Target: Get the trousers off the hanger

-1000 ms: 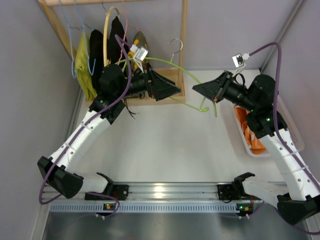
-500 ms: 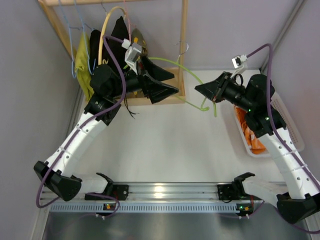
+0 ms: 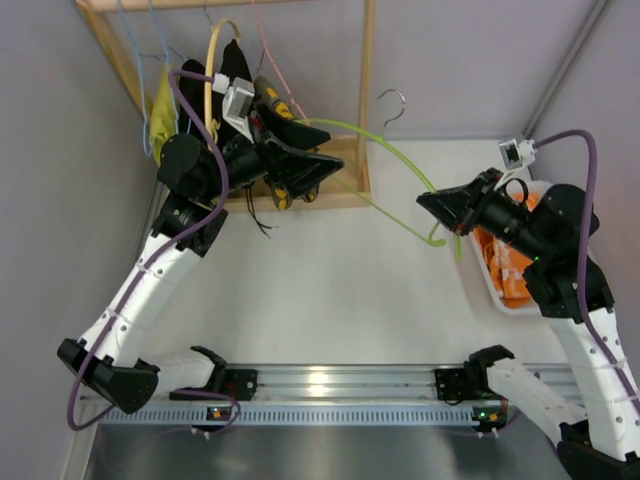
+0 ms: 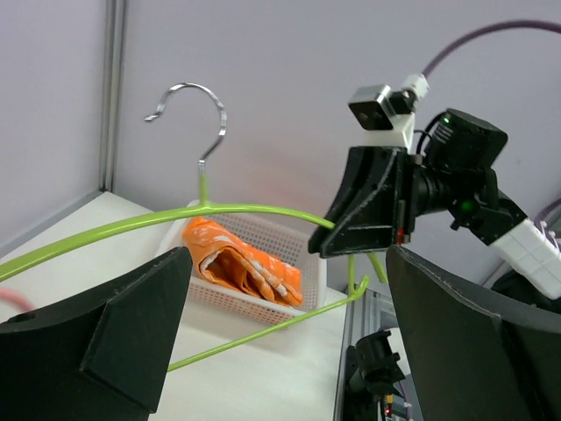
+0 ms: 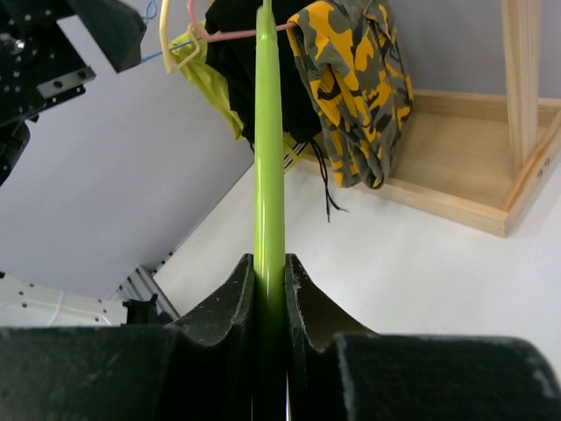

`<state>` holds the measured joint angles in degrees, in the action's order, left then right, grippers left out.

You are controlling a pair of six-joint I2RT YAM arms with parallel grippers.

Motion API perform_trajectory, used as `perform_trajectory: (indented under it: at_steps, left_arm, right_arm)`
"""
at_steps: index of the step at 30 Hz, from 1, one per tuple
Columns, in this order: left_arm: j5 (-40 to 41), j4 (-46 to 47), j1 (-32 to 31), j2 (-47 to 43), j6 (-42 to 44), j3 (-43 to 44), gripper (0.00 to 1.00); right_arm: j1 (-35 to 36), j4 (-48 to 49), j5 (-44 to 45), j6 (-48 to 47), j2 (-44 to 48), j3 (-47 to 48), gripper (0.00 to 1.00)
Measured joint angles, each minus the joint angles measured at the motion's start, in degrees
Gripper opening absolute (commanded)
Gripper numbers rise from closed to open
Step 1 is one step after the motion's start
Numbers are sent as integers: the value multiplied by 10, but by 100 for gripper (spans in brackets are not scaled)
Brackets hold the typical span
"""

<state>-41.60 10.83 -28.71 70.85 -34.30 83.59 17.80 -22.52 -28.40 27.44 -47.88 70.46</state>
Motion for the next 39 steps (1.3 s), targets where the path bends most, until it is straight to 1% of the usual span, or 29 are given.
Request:
perform_trajectory:
  at_steps: [3,7,11,15,19,21,22,23,25,29,30,32,34,36,39]
  left_arm:
    - [8,0,7,-3,-5,0,99]
    - [15,0,10,-7,-11,0,99]
    - [21,0,13,-12,-17,-1,99]
    - [21,0,17,-13,-18,-1,99]
    - [23,-3,18,-12,-16,-1,99]
    - [37,-10,18,-12,-10,-1,98]
    - [47,-15,18,-10,-5,0,91]
    - [56,-19,18,-7,-2,1,87]
    - [67,-30,18,7,1,17,81]
    - [95,-50,14,55,8,82,64]
    - [110,-70,11,66,17,103,61]
    - [146,-113,5,91,39,154,58]
    - [189,-161,1,106,62,193,58]
    - [226,-197,0,105,78,200,59]
    - [269,-236,10,89,82,186,58]
  right_arm:
    - [-7,-14,-5,-7,32,-18,0]
    - [-17,-16,-16,-7,38,-18,0]
    - [-43,-3,-42,16,23,-18,0]
    - [-81,16,-86,47,-2,-17,0]
    - [-121,29,-139,56,-27,-15,0]
    - [-144,31,-166,54,-40,-5,0]
    - [-155,31,-179,52,-48,3,0]
    - [-164,32,-193,51,-55,10,0]
    - [-181,35,-217,49,-68,22,0]
    - [-192,47,-247,59,-80,27,0]
    - [-192,53,-252,63,-81,27,0]
    - [-192,64,-257,73,-83,26,0]
    - [-190,79,-261,83,-83,21,0]
    - [-184,98,-264,93,-83,11,0]
    - [-163,120,-259,105,-84,-4,0]
